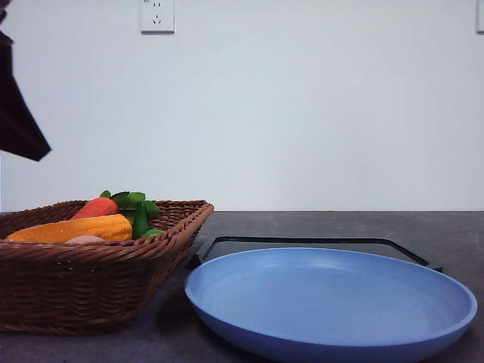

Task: Transfer egg from basket to plate and serve

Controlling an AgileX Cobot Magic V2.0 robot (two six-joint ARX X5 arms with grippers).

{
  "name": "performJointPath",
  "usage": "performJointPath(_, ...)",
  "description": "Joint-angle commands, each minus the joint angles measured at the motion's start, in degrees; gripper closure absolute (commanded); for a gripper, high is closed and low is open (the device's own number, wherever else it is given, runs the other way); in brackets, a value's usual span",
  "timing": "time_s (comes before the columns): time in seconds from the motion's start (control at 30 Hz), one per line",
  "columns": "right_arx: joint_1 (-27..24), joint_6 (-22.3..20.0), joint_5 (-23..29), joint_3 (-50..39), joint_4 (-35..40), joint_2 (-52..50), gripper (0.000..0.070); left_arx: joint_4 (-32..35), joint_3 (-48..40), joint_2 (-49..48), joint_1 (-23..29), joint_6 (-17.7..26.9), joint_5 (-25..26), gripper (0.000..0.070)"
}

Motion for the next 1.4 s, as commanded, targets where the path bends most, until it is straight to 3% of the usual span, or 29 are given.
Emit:
performJointPath(0.0, 1.5, -1.4, -0.2, 0.6, 0.2, 2.3, 0.053, 1.0, 0.9, 0.9, -0.6, 0.9, 0.3, 0.0468)
performJointPath(0.1, 4.6, -1.3, 0.1, 0.1, 1.4, 6.1, 0.0489, 2.2, 0.9, 1.6, -1.2, -0.3, 0.3, 0.0393)
performJointPath(0.57, 13.5, 3.6, 0.3, -1.9, 18.2, 24.3, 0.0491, 3.2, 0.9, 1.6, -1.3, -0.6, 0.3, 0.0389)
performJointPath(0.63, 14.1, 4.5, 0.3, -1.9, 19.7, 26.1, 0.0514, 3.2, 0.9, 1.6, -1.3, -0.6, 0.3, 0.039)
performJointPath(0.7, 14.5, 5.2, 0.3, -1.9, 20.6, 27.4, 0.0586, 3.2, 0.9, 1.6, -1.3, -0.6, 0.3, 0.0389)
performJointPath(0.77, 14.8, 5.4, 0.3, -1.9, 20.9, 27.9, 0.0668, 3.2, 0.9, 1.6, -1.4, -0.6, 0.3, 0.0389)
performJointPath(0.83, 14.8, 5.4, 0.3, -1.9, 20.9, 27.8, 0.07, 2.9, 0.9, 1.6, -1.4, -0.6, 0.3, 0.0389)
performJointPath(0.97, 14.6, 5.8, 0.4, -1.9, 20.2, 26.2, 0.07, 2.2, 0.9, 1.6, -2.2, -2.6, 0.3, 0.0378)
performJointPath(1.07, 13.8, 5.8, 0.5, -1.9, 18.4, 23.4, 0.07, 2.2, 0.9, 1.6, -3.5, -3.7, 0.3, 0.0303)
performJointPath(1.17, 13.2, 5.7, 1.7, -1.9, 15.6, 19.6, 0.07, 2.4, 0.9, 1.7, -5.8, -5.2, -0.1, 0.0284)
performJointPath(1.27, 12.3, 5.7, 1.8, -1.9, 12.8, 15.5, 0.07, 2.3, 0.9, 2.0, -8.5, -6.4, -3.5, 0.0284)
performJointPath(1.37, 11.4, 5.7, 1.8, -1.9, 10.6, 11.5, 0.07, 2.5, 0.9, 3.0, -12.3, -7.2, -10.5, 0.0258)
